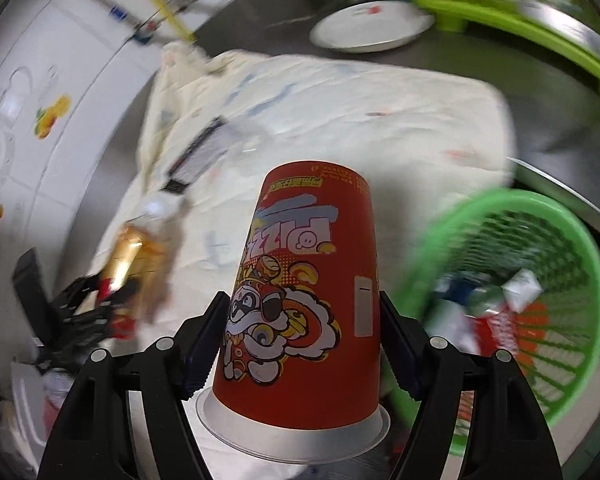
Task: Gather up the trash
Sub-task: 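Drop the red paper cup into the basket with the right gripper while the left gripper holds the bottle, then carry the juice bottle with the left gripper and drop it into the basket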
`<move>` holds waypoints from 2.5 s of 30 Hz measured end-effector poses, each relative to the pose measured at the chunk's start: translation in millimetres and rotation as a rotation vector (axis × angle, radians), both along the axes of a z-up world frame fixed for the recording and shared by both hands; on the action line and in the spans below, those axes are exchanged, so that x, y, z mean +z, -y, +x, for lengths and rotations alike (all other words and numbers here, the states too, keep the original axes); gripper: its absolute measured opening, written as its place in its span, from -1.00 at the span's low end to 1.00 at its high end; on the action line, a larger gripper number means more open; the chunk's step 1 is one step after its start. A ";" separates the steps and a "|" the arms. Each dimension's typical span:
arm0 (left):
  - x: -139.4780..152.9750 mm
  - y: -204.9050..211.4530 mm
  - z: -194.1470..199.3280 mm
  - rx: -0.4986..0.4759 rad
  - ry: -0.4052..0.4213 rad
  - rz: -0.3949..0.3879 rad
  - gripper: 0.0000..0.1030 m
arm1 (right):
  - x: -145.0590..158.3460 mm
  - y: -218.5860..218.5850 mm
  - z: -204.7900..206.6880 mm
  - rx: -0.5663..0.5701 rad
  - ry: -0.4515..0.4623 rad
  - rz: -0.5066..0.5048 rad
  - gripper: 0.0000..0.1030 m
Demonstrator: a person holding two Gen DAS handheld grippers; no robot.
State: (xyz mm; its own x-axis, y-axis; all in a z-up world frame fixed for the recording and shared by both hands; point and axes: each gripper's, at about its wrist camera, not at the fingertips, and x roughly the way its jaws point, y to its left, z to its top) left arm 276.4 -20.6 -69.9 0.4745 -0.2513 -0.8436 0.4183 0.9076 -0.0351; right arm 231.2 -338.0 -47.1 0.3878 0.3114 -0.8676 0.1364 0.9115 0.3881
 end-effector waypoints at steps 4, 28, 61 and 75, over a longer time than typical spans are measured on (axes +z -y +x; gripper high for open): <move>14.4 3.2 -15.2 -0.008 0.016 -0.040 0.33 | -11.2 40.5 -24.3 -0.075 -0.020 -0.072 0.35; 40.7 156.8 -81.8 -0.243 0.007 -0.179 0.33 | -60.9 151.9 -100.2 -0.253 -0.031 -0.256 0.45; -21.5 298.0 -86.7 -0.316 -0.105 -0.119 0.23 | -25.7 145.1 -164.7 -0.188 0.130 -0.246 0.54; 1.7 201.9 -71.8 -0.189 -0.040 -0.118 0.23 | -6.6 85.6 -119.5 -0.076 0.164 -0.250 0.56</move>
